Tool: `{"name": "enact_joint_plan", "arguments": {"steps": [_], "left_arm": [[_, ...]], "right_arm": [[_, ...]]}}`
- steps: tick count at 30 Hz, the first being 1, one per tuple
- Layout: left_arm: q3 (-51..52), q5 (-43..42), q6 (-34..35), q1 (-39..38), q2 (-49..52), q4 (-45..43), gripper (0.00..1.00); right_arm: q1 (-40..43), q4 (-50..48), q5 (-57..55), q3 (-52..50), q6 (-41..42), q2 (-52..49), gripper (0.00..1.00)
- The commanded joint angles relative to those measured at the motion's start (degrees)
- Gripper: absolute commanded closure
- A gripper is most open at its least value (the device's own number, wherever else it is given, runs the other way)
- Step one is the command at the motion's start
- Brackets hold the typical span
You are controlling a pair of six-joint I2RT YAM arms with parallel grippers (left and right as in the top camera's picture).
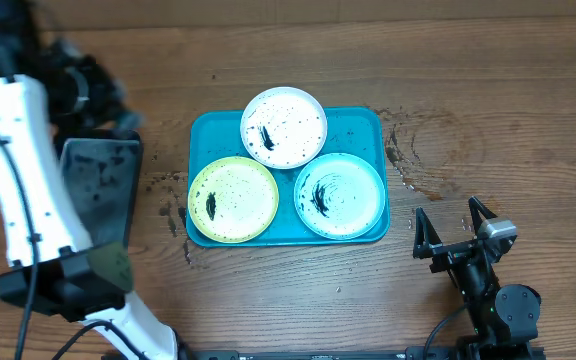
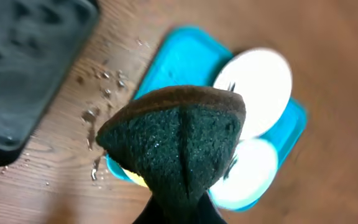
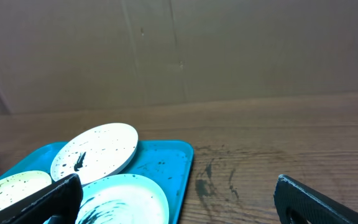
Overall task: Clean dirty plates on tray and stack at the side
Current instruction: 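Carry the sponge to the yellow plate and place it down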
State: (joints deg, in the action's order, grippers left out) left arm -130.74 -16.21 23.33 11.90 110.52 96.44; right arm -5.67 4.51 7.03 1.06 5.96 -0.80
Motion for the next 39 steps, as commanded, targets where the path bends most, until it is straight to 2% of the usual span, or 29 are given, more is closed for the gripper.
{"name": "enact_joint_plan", "arguments": {"steps": [1,5,11,16,20,22,23,27,28,30,33,39], "left_arm": [[7.1,7.1,-1.4,-6.6,0.7,0.3,0.96],[19.4,8.2,-1.0,-14.6,0.7,-3.3,0.96],[35.3,7.7,-1.0,-23.3,0.7,-20.3,0.96],[44.3,7.8,1.2,-26.6,0.7,-30.5,0.95],[48.9,7.8,1.1,-26.6,0.7,-33.8,0.94],[50.7,7.9,1.0,-26.6,0.7,-35.2,0.84],[51.5,7.8,1.0,-26.6,0.7,-36.0,0.74],[52.3,7.8,-0.4,-26.6,0.7,-37.2,0.45],[51.9,7.8,-1.2,-26.6,0.7,-37.2,0.35],[50.6,7.9,-2.6,-26.4,0.7,-36.7,0.24],[45.4,7.8,-2.4,-25.6,0.4,-32.9,0.22],[28.9,7.9,-1.9,-22.1,-2.1,-22.0,0.22]], "right_arm": [[0.2,-0.3,-0.5,-0.6,-0.4,0.5,0.00],[0.2,-0.3,-0.5,-0.6,-0.4,0.5,0.00],[0.2,-0.3,-0.5,-0.6,-0.4,0.5,0.00],[0.2,-0.3,-0.5,-0.6,-0.4,0.5,0.00],[0.2,-0.3,-0.5,-0.6,-0.4,0.5,0.00],[0.2,-0.3,-0.5,-0.6,-0.4,0.5,0.00],[0.2,-0.3,-0.5,-0.6,-0.4,0.5,0.00],[0.2,-0.3,-0.5,-0.6,-0.4,0.5,0.00],[0.2,-0.3,-0.5,-0.6,-0.4,0.5,0.00],[0.2,-0.3,-0.5,-0.6,-0.4,0.5,0.00],[0.2,-0.3,-0.5,-0.6,-0.4,0.5,0.00],[0.2,-0.3,-0.5,-0.6,-0.4,0.5,0.00]]}}
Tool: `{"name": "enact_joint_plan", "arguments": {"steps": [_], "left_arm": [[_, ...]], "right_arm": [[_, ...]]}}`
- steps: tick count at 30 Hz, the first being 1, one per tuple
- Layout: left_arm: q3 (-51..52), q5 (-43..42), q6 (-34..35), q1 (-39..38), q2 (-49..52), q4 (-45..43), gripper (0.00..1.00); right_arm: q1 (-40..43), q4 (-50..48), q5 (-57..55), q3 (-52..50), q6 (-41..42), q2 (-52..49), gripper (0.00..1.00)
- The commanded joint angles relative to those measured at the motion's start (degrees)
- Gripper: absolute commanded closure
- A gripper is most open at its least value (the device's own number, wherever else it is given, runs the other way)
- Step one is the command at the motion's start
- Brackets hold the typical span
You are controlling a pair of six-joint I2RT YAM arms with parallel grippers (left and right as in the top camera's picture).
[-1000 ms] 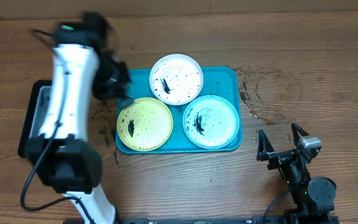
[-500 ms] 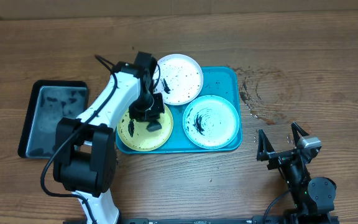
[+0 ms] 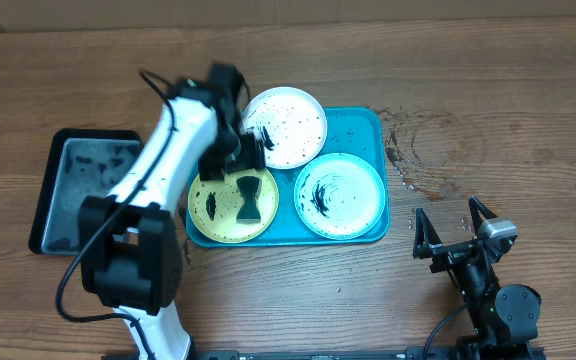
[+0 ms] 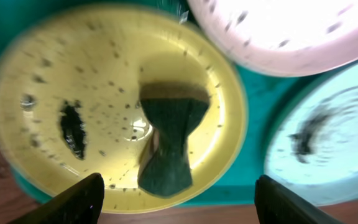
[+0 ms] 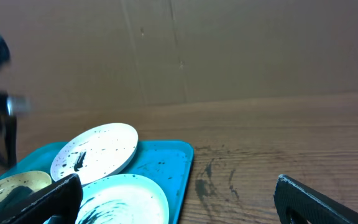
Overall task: Clean dirty plates on tray and stack at the side
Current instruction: 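Carry the sponge to the yellow plate and place it down, then move the right gripper over the tray toward the yellow plate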
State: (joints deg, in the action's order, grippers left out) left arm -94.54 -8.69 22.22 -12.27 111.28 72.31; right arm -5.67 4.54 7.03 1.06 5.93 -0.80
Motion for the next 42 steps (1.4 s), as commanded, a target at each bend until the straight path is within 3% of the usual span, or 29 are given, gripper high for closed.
{"name": "enact_joint_plan", "arguments": {"steps": [1,4,7,17,23,26,30,32,36,40,42], "left_arm": [[-9.5,0.5,-0.8,2.8,-4.0,3.7,0.22],[-12.5,3.2,0.4,5.2,-8.0,6.4,0.17],[-12.5,5.9,1.4,7.8,-11.2,8.0,0.01],[-10.6,10.6,1.6,10.8,-10.9,11.9,0.00],[-9.3,8.3,2.1,10.6,-9.3,11.8,0.00],[-9.3,6.9,2.0,10.6,-8.6,12.3,0.00],[-9.3,7.0,2.0,10.6,-8.1,12.9,0.00],[-9.3,7.0,2.0,10.6,-8.1,13.0,0.00],[-9.3,6.2,2.0,10.6,-8.1,13.9,0.00],[-9.3,5.3,2.1,10.6,-8.1,14.0,0.00],[-9.3,3.7,2.1,10.6,-8.1,14.0,0.00]], "right_arm": [[0.2,-0.3,-0.5,-0.6,-0.4,0.5,0.00],[0.2,-0.3,-0.5,-0.6,-0.4,0.5,0.00],[0.2,-0.3,-0.5,-0.6,-0.4,0.5,0.00],[0.2,-0.3,-1.2,-0.6,-0.4,0.5,0.00],[0.1,-12.1,15.3,-0.6,17.5,0.5,0.00],[0.1,-18.8,19.8,-0.6,18.4,0.5,0.00],[0.1,-37.9,22.7,0.5,18.3,0.5,0.00],[0.3,-39.5,21.3,4.4,18.3,0.3,0.00],[0.3,-19.5,25.5,21.1,15.0,-5.6,0.00],[0.3,8.9,30.9,41.0,6.1,-20.0,0.00],[0.1,19.5,36.8,50.3,5.8,-29.6,0.00]]}}
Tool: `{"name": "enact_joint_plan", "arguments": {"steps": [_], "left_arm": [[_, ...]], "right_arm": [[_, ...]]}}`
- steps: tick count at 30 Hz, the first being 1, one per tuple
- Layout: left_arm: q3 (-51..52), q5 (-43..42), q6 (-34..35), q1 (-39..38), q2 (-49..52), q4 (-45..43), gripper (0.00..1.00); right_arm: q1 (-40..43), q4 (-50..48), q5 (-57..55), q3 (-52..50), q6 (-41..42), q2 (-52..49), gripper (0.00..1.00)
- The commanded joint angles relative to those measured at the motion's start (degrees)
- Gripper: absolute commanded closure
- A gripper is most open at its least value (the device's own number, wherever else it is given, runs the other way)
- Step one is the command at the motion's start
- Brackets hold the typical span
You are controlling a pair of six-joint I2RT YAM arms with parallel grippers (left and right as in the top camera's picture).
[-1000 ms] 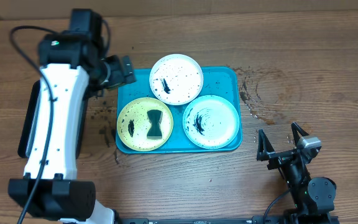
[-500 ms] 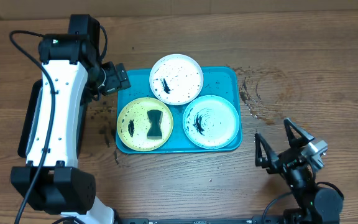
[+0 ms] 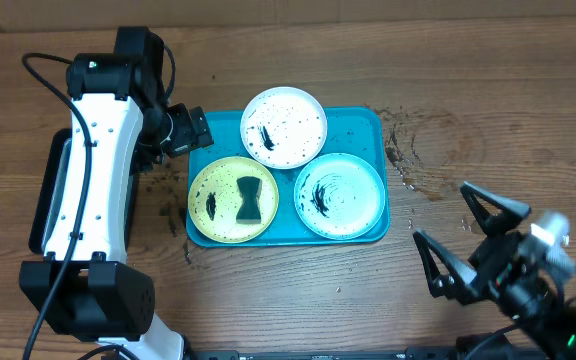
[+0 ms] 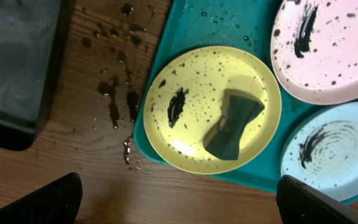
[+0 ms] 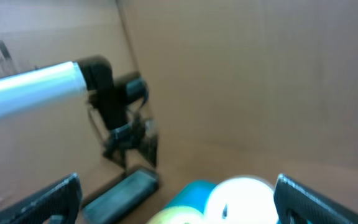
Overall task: Clean dirty plates on tray and stack at the side
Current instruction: 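Move the right gripper over the tray toward the yellow plate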
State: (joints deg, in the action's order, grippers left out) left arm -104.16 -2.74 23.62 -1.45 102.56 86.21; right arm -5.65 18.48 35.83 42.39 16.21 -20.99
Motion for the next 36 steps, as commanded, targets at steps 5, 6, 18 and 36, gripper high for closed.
{"name": "enact_joint_plan", "arguments": {"steps": [5,6,18,36], "left_arm": [[0.3,-6.0,0.6,-0.2,0.6,0.1,0.00],[0.3,-6.2,0.6,-0.2,0.6,0.2,0.00],[0.3,-5.8,-1.8,-0.2,0.6,1.4,0.00],[0.3,-5.7,-1.8,-0.2,0.6,0.0,0.01]], "right_arm": [[0.0,5.9,33.3,19.1,1.4,-27.5,0.00],[0.0,3.5,37.0,19.8,3.0,-30.9,0.00],[-9.6,-5.3,23.3,21.9,14.0,-54.0,0.00],[-28.1,30.8,-26.8,47.0,9.7,-73.4,0.51]]}}
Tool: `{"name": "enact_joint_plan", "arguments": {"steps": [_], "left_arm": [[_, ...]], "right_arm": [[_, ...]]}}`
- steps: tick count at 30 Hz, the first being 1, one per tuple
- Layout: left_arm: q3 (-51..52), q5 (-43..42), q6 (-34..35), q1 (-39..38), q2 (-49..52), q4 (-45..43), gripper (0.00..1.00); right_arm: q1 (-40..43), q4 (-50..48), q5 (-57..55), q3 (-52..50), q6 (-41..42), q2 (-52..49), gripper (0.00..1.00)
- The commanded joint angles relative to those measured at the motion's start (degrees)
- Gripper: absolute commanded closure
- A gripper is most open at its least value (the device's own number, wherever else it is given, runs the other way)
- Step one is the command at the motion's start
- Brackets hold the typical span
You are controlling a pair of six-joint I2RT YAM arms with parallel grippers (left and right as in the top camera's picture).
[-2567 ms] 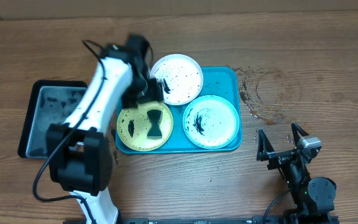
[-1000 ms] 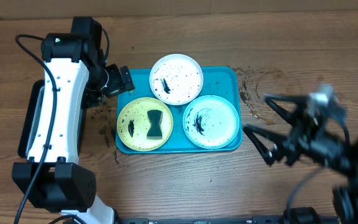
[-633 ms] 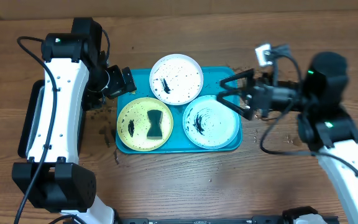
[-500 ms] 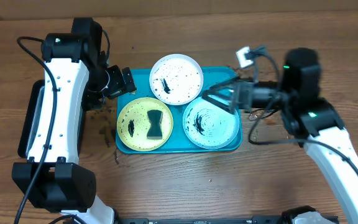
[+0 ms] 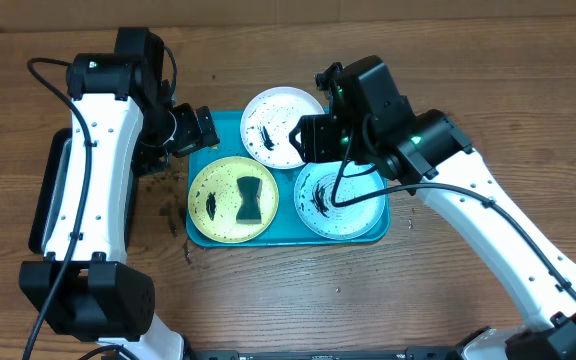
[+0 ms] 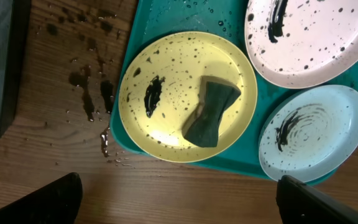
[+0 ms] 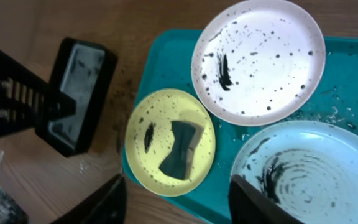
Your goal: Clean dirty plates on tray and stack at the side
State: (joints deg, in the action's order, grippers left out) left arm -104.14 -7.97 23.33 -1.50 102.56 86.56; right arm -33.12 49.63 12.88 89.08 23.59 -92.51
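A teal tray (image 5: 363, 125) carries three speckled, smeared plates: white (image 5: 284, 127) at the back, yellow (image 5: 232, 200) front left, pale blue (image 5: 340, 195) front right. On the yellow plate (image 6: 166, 93) lies a dark green sponge (image 5: 247, 200), pinched at its middle (image 6: 209, 112). My left gripper (image 5: 193, 130) hangs open and empty over the tray's back left corner (image 6: 179, 202). My right gripper (image 5: 320, 140) is open and empty above the gap between the white and blue plates (image 7: 176, 208).
A black basin (image 5: 50, 200) with water in it sits left of the tray, mostly under my left arm (image 7: 79, 93). Water drops and dark spatter mark the wood (image 6: 89, 87) between basin and tray. A damp ring stains the table (image 5: 433, 150) right of the tray.
My right arm was at the table's front right corner and now reaches over the tray, above the white and blue plates. My left gripper has shifted slightly toward the tray. The sponge has not moved.
My left gripper was shut on the sponge above the table near the black basin. Then it stood open over the yellow plate with the sponge lying there. Then it was back at the tray's left edge while my right arm rose, which is now over the tray.
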Motion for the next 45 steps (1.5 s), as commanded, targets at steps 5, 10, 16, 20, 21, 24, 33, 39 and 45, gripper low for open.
{"name": "enact_joint_plan", "arguments": {"steps": [5,10,16,20,21,24,33,39,45], "left_arm": [[0.3,1.0,-2.4,-0.5,1.1,-0.3,0.06],[0.9,1.1,-3.8,-0.5,1.3,-0.3,0.12],[2.6,2.3,-4.9,-0.5,1.3,-1.1,0.16],[4.7,2.1,-4.9,-0.5,1.3,-2.5,0.16],[5.3,2.1,-4.9,-0.5,1.3,-3.0,0.16],[7.3,1.9,-4.9,-0.5,1.3,-4.9,0.31],[9.1,1.9,-5.0,-0.5,1.3,-7.0,0.30],[9.1,0.6,-7.3,-0.7,1.3,-7.1,0.26],[9.2,-0.1,-8.1,-0.9,1.3,-7.1,0.25]], "right_arm": [[-2.6,-1.2,-3.9,0.3,5.5,-9.2,0.53],[-3.0,-2.4,-3.2,0.3,6.9,-15.7,0.48],[-4.1,-6.0,-0.9,0.2,6.9,-20.9,0.57],[-5.0,-6.3,-0.8,0.2,6.9,-23.7,0.61],[-5.3,-6.4,-0.8,0.2,6.9,-24.3,0.61],[-5.8,-6.5,-0.8,0.2,6.9,-25.2,0.64],[-6.3,-6.8,-0.9,0.2,8.0,-28.5,0.76],[-6.3,-6.5,-2.5,0.2,7.9,-30.4,0.76],[-6.3,-6.5,-2.5,0.2,8.0,-30.8,0.79]]}}
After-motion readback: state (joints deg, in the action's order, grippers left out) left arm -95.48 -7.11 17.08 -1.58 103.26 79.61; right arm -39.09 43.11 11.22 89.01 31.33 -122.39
